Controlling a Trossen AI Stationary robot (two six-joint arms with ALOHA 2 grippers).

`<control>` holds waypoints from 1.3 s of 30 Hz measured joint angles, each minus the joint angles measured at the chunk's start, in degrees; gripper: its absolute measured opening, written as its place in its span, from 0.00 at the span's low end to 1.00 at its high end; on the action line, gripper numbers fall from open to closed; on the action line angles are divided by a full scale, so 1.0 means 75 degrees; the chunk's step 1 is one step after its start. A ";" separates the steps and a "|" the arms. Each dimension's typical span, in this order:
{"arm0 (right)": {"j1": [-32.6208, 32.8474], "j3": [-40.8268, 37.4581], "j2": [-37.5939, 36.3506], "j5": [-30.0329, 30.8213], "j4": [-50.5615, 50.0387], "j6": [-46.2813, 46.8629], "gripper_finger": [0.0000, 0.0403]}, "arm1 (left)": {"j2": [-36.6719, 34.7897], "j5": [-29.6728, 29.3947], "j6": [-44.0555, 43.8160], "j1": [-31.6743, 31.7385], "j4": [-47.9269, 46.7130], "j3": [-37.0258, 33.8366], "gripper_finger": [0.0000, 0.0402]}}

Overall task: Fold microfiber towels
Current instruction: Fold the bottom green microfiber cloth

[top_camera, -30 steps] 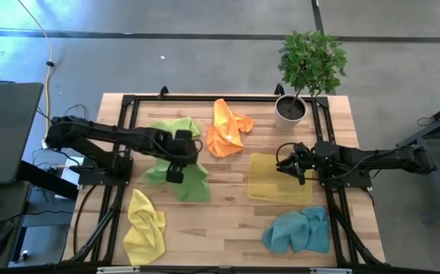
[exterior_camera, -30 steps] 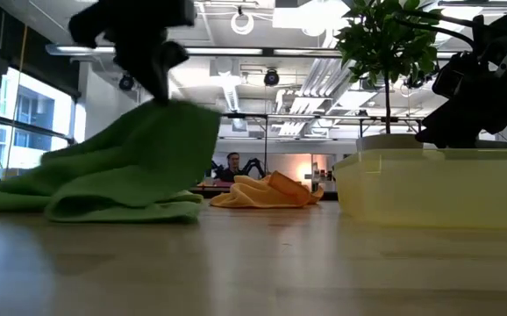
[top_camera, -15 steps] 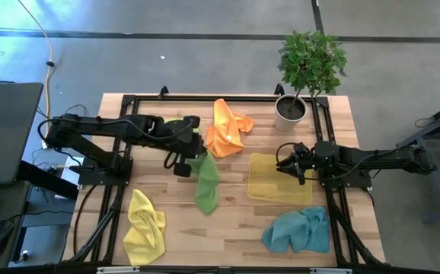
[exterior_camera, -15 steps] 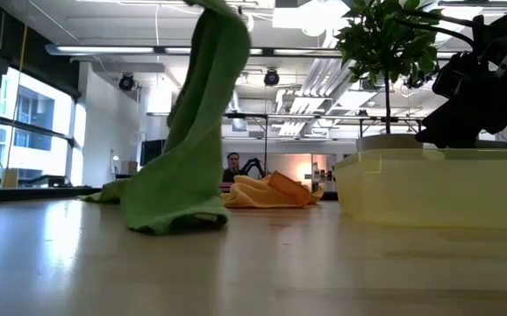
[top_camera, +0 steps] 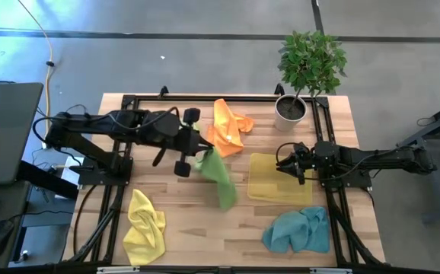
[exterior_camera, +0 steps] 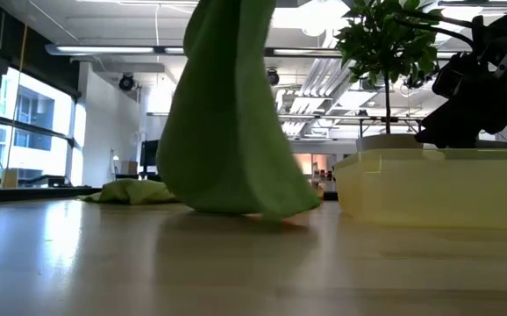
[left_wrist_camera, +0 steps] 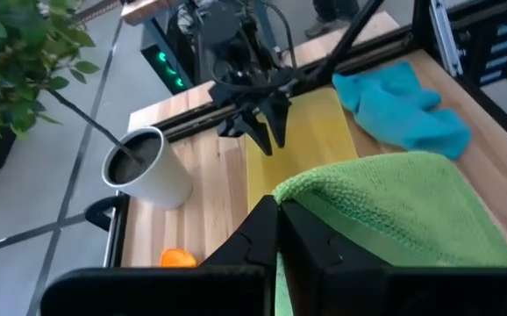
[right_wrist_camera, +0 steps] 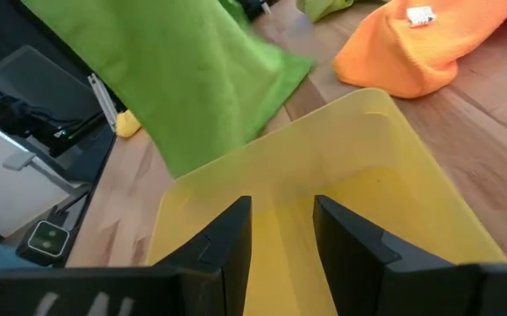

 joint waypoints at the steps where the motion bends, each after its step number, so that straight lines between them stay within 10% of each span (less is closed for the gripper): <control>1: 0.0000 0.0000 -0.0001 0.0000 0.0002 0.0000 0.29 | 0.0000 -0.0003 -0.0034 0.0001 0.0011 0.0044 0.00; 39: -0.0006 -0.0003 0.0002 0.3752 0.2674 0.1917 0.29 | 0.0004 -0.0003 -0.0695 0.0003 0.1760 0.0144 0.00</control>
